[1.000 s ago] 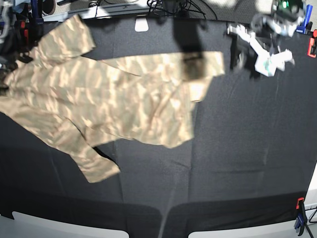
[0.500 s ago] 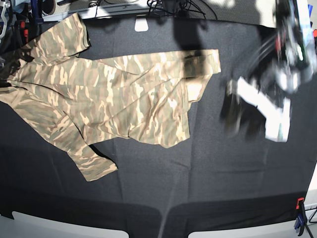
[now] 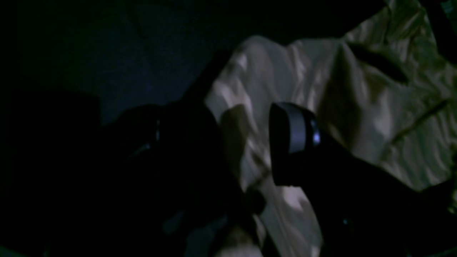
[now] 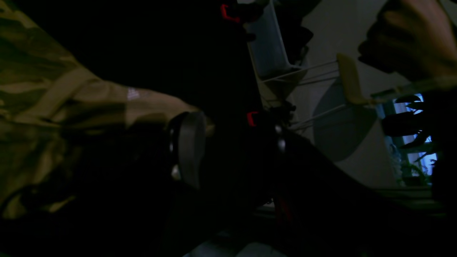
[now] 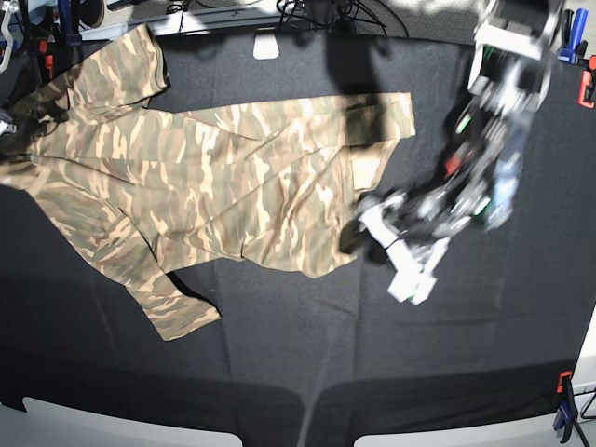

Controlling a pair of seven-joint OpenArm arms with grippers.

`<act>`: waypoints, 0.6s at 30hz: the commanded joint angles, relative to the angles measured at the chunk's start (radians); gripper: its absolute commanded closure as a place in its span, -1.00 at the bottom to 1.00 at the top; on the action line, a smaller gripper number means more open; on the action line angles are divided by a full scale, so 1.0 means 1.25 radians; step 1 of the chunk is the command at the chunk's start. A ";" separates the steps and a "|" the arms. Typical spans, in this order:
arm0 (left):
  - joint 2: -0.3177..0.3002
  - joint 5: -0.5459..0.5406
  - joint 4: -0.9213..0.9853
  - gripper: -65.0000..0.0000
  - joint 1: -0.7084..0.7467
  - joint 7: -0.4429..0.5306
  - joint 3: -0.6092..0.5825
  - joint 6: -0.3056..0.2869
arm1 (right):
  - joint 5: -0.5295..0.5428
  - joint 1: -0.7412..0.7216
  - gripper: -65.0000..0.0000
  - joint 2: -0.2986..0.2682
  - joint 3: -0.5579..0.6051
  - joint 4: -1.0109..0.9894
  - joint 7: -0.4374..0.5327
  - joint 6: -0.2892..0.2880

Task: Layout the t-shirt on the table in an organized manner, then fold the t-shirt properly
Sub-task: 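Grasp the shirt's hem corner with the left gripper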

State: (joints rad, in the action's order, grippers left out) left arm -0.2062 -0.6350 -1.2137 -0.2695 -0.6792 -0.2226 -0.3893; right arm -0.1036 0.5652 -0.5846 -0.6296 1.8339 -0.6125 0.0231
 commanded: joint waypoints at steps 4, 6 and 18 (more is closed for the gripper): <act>0.023 -0.016 0.102 -0.06 -0.082 0.020 0.003 -0.059 | -0.012 -0.002 0.27 -0.018 -0.010 0.014 0.007 0.012; 0.022 -0.016 0.146 -0.04 -0.103 0.020 0.003 -0.060 | -0.012 -0.002 0.27 -0.018 -0.010 0.014 0.007 0.012; 0.018 -0.017 0.202 1.00 -0.131 0.034 0.004 -0.060 | -0.012 -0.002 0.27 -0.018 -0.010 0.014 0.007 0.012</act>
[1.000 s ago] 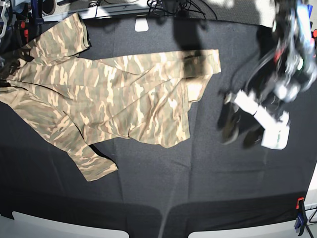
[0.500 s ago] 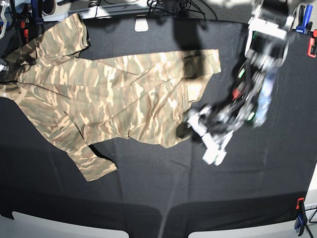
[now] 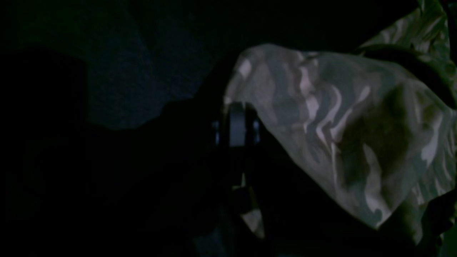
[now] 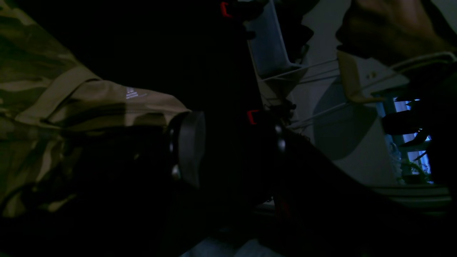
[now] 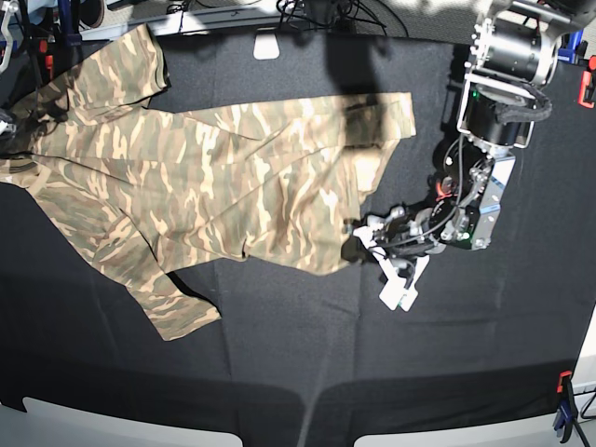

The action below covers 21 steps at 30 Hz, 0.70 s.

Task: Layout the t-shirt on the table in an organized manner, then fold the t-shirt properly
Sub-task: 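Grasp the shirt's hem corner with the left gripper, then drag the hem corner with the left gripper to spread the shirt flat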

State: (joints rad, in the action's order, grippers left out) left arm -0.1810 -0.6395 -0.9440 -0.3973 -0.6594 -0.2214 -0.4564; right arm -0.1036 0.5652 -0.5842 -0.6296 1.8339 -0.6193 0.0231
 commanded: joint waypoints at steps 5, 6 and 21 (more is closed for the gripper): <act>-0.004 -0.013 -0.013 1.00 -0.059 0.018 0.003 -0.014 | -0.012 -0.002 0.27 -0.018 -0.010 0.014 0.013 0.012; -0.005 -0.012 -0.013 1.00 -0.070 0.019 0.003 -0.016 | -0.012 -0.002 0.27 -0.018 -0.010 0.014 0.013 0.012; -0.108 0.302 -0.013 1.00 -0.248 0.161 0.003 0.058 | 0.042 -0.002 0.27 -0.018 -0.010 0.014 0.009 0.012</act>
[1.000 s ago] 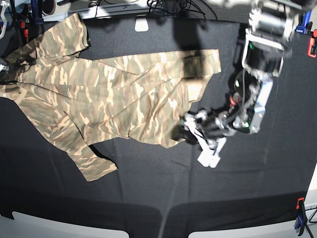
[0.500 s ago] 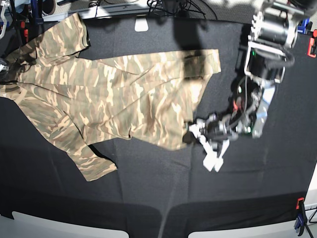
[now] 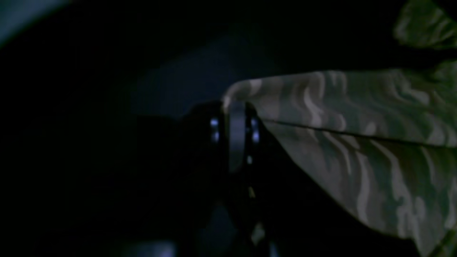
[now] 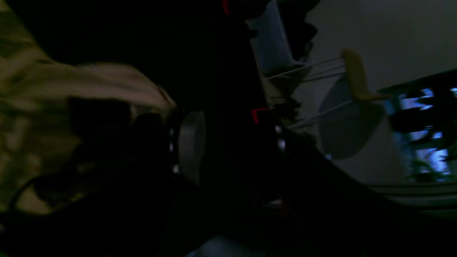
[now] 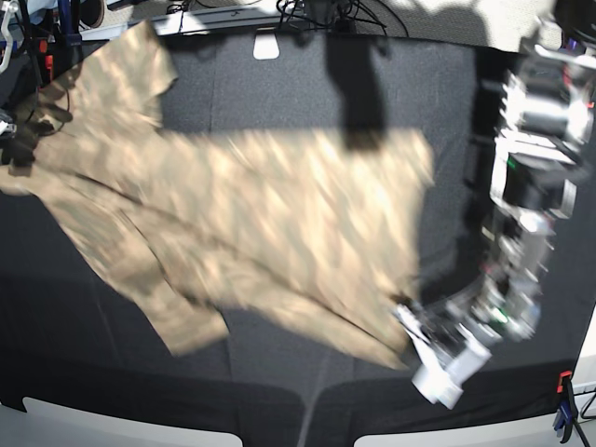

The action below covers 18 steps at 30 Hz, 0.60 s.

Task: Layout the t-shirt on the table in an organized manner, then fold the t-shirt properly
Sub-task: 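Drag the hem corner with the left gripper to spread the shirt flat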

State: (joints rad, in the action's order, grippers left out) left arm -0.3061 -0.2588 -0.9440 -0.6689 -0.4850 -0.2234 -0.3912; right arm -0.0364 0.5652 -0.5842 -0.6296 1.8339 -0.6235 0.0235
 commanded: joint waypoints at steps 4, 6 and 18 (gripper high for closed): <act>-0.038 0.081 -0.013 1.00 -0.038 0.080 0.005 0.035 | 0.045 -0.002 0.27 -0.018 -0.010 0.014 0.013 0.012; -0.047 0.116 -0.006 1.00 -0.038 0.097 0.004 0.035 | 0.060 -0.002 0.27 -0.018 -0.010 0.014 0.013 0.012; -0.055 0.252 0.253 1.00 -0.058 0.368 0.005 0.104 | 0.060 -0.002 0.27 -0.018 -0.010 0.014 0.013 0.011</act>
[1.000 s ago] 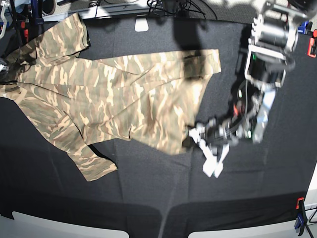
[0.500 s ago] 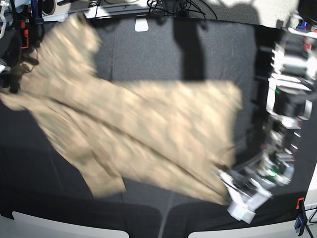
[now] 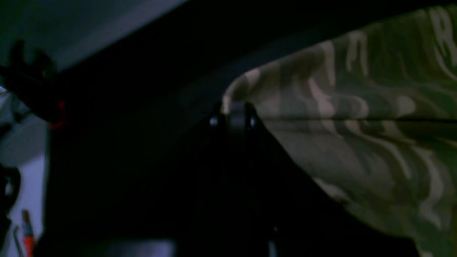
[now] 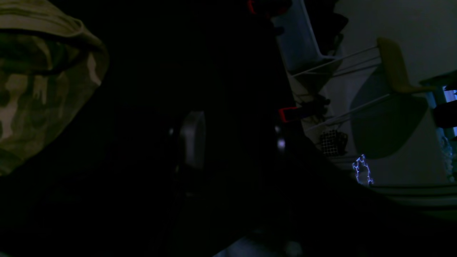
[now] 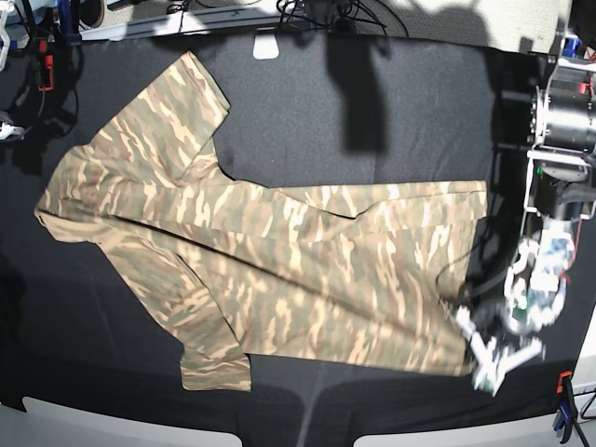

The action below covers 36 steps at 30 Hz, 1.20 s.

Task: Layout the t-shirt on the table in an organized manner, then fold the t-shirt properly
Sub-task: 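Drag the hem corner with the left gripper to spread the shirt flat, then reach the right gripper to the shirt's collar side and grasp it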

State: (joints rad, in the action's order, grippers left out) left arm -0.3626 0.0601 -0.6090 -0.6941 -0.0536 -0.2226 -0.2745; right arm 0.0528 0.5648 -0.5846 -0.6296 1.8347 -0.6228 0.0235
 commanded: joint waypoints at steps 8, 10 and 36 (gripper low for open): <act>-0.010 -0.003 0.144 1.00 -0.135 0.069 0.004 0.074 | -0.012 -0.002 0.27 -0.018 -0.010 0.013 0.013 0.011; -0.010 -0.003 0.157 1.00 -0.155 0.071 0.004 0.074 | -0.012 -0.002 0.27 -0.018 -0.010 0.013 0.013 0.011; -0.006 -0.153 0.157 0.28 -0.154 -0.011 0.004 0.072 | 0.219 -0.248 0.28 -0.018 0.122 -0.003 0.049 -0.170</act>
State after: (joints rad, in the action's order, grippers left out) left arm -0.3626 -0.1272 -0.3965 -0.8448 -0.0898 -0.2222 -0.1879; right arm 0.3286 0.2611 -0.5854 -0.4656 1.8202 -0.5835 -0.1932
